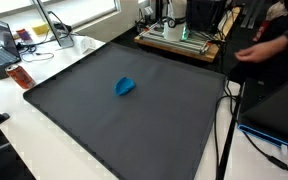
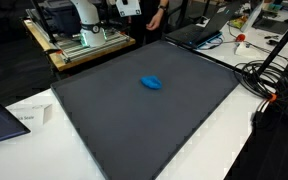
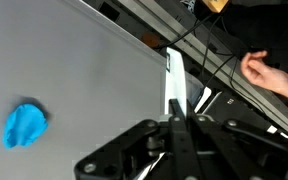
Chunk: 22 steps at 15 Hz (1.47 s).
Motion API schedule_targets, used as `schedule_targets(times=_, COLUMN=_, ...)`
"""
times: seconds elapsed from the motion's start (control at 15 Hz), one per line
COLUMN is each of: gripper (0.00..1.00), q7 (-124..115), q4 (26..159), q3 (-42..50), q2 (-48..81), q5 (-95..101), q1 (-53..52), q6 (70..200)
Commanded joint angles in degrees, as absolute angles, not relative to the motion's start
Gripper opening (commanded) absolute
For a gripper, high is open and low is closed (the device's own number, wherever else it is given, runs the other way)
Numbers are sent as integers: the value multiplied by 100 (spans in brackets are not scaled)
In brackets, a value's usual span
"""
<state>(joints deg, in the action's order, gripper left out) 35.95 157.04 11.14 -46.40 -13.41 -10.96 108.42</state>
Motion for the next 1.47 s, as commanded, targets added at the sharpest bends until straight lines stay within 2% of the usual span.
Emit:
schedule_targets(times=0.0, gripper=1, q7=3025, q4=15736, q3=894, q2=-4989, q5=-1512, q1=-964, q6=10440)
schedule_targets(times=0.27, gripper=1, q7=2865, q4=14944, q3=1109, q2=-4058, q5=-1404, q1=-954, q6=10707)
schedule_targets(times=0.33, gripper=4, q7=2886, q4=15432, q3=994, q2=-4638, q5=-1375, q1=-943, q6=10632)
schedule_targets(times=0.67, gripper=4, q7=2901, q4=15004, q3=1021, q2=-4080, q5=-1391, q1=-879, q6=10699)
schedule_targets(times=1.4, gripper=4, q7=2902, q4=14976, q3=1019, q2=-4053, q5=-1392, q1=-877, q6=10698)
